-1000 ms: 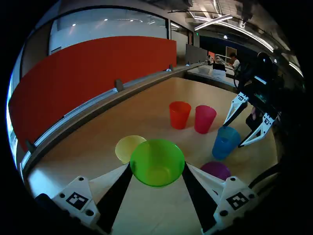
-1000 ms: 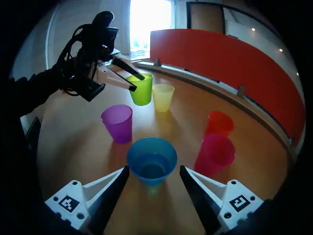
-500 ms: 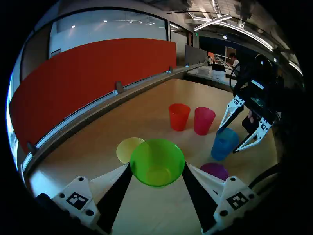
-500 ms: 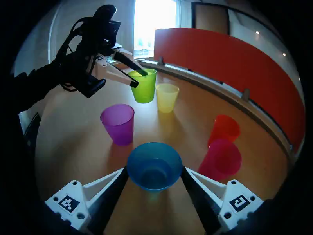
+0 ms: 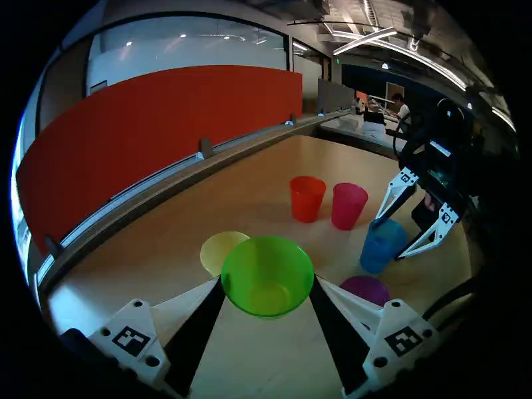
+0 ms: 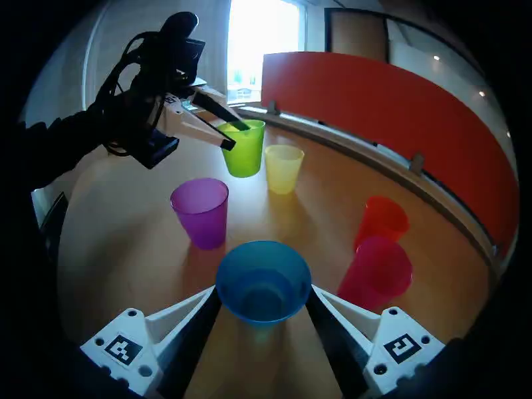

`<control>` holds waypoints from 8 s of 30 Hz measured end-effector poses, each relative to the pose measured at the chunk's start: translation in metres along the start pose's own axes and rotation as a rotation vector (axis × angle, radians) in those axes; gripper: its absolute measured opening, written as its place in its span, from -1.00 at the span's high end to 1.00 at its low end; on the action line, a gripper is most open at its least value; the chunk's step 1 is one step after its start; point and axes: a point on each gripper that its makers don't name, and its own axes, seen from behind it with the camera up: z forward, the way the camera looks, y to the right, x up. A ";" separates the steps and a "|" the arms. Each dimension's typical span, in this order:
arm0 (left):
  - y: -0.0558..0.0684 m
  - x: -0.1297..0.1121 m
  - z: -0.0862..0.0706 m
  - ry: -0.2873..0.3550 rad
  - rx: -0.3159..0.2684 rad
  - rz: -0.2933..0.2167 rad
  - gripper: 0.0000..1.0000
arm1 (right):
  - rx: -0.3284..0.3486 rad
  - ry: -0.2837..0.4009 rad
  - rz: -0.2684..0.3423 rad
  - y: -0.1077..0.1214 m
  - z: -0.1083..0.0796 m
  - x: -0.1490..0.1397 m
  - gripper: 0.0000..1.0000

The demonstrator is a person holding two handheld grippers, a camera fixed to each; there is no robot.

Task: Pour water

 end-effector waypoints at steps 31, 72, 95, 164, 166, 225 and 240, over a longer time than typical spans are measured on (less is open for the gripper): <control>0.000 0.001 -0.001 0.002 0.006 0.009 -0.73 | 0.002 0.030 -0.004 -0.005 0.004 0.004 -0.82; 0.003 0.023 -0.012 0.091 0.018 -0.031 -0.73 | -0.062 0.445 0.073 -0.003 -0.022 0.098 -0.78; 0.010 0.046 -0.026 0.205 0.016 -0.089 -0.72 | -0.121 0.602 0.065 0.015 -0.053 0.151 -0.78; 0.038 0.113 -0.067 0.434 -0.016 -0.101 -0.73 | -0.118 0.551 -0.017 0.020 -0.074 0.182 -0.78; 0.038 0.115 -0.069 0.432 -0.015 -0.100 -0.74 | -0.114 0.545 -0.028 0.020 -0.075 0.186 -0.78; 0.073 0.148 -0.087 0.402 -0.080 -0.034 -0.73 | -0.179 0.466 -0.522 0.032 -0.091 0.299 -0.79; 0.080 0.153 -0.088 0.408 -0.092 -0.026 -0.74 | -0.215 0.478 -0.604 0.035 -0.088 0.316 -0.79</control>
